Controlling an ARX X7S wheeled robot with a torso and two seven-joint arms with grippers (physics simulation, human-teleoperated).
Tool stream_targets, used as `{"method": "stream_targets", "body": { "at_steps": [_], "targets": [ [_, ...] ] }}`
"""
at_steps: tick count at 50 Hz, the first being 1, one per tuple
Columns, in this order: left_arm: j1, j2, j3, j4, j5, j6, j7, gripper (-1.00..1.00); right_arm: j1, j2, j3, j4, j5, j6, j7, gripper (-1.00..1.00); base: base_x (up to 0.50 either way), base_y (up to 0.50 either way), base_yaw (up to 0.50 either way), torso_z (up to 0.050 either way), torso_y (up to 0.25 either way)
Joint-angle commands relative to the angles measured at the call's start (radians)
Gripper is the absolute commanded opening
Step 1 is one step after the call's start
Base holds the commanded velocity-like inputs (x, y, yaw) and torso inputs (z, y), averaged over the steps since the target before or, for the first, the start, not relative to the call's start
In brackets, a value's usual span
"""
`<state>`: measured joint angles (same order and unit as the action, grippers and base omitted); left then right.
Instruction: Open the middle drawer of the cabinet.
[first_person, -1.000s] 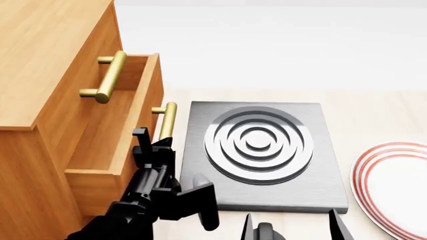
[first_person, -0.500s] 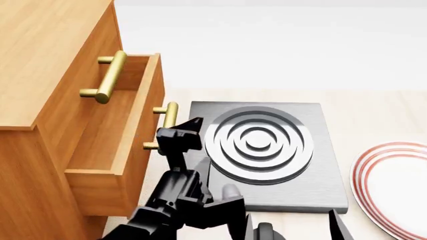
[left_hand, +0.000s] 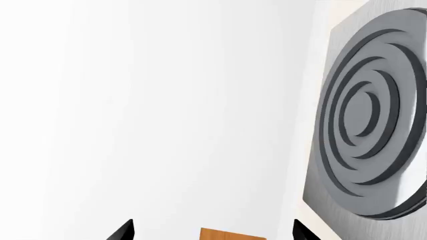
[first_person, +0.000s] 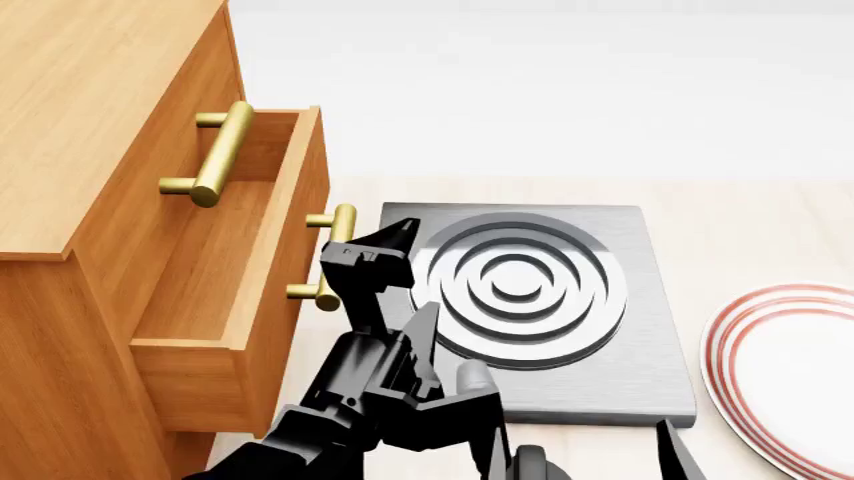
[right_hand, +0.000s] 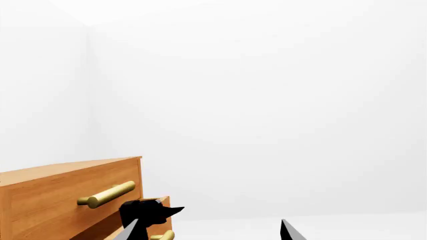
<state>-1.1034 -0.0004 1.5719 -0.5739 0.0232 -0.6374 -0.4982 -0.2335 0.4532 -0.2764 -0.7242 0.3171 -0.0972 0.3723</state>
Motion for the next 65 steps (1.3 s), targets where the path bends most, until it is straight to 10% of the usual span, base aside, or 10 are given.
{"method": "stream_targets", "body": {
  "at_steps": [1, 44, 65],
  "targets": [
    [-0.031, 0.000, 0.000, 0.007, 0.002, -0.006, -0.004, 1.00, -0.001, 0.003, -0.004, -0.005, -0.001, 0.002, 0.004, 1.00, 0.00, 0.00, 0.00, 0.000, 0.000],
    [-0.384, -0.003, -0.061, 0.113, -0.640, 0.167, -0.169, 1.00, 0.006, 0.010, -0.012, 0.005, 0.005, -0.001, 0.012, 1.00, 0.00, 0.00, 0.00, 0.000, 0.000],
    [-0.520, -0.289, -0.381, 0.550, -1.087, -0.082, -0.209, 1.00, 0.014, 0.014, -0.015, 0.009, 0.009, 0.003, 0.016, 1.00, 0.00, 0.00, 0.00, 0.000, 0.000]
  ]
}}
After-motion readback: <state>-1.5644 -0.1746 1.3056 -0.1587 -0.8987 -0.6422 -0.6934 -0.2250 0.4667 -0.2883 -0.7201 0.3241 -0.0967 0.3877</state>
